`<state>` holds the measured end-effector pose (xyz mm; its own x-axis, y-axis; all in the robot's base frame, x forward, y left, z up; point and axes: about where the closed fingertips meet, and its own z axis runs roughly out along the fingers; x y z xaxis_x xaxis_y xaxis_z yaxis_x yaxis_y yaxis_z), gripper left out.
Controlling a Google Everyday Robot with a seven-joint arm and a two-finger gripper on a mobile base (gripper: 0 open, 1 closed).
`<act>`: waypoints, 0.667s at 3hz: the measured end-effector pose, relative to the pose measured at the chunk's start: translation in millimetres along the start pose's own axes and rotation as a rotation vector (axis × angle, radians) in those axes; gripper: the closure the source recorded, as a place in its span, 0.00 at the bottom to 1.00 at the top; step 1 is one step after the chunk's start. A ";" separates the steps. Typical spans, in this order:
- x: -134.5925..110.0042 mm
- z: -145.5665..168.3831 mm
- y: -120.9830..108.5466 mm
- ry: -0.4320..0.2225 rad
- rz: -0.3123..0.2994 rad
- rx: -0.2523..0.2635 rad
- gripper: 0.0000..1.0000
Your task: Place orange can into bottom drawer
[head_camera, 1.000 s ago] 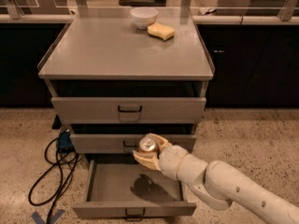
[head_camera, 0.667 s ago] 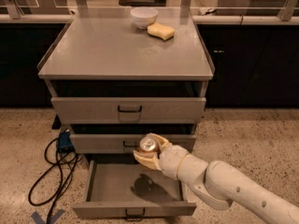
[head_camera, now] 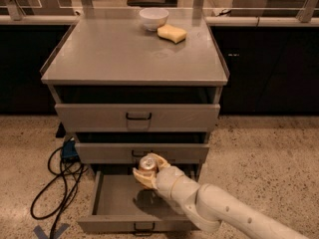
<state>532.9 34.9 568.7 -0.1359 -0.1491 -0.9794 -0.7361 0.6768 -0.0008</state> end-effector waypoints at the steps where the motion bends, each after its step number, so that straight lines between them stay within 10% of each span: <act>1: 70.6 25.3 9.3 0.064 0.098 0.079 1.00; 2: 89.6 25.4 5.5 0.095 0.114 0.124 1.00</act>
Offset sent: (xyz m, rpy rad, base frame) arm -0.0005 0.0138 -0.0663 0.0086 0.0911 -0.0809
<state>533.5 43.5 475.8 -0.2799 -0.1303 -0.9511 -0.6260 0.7759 0.0780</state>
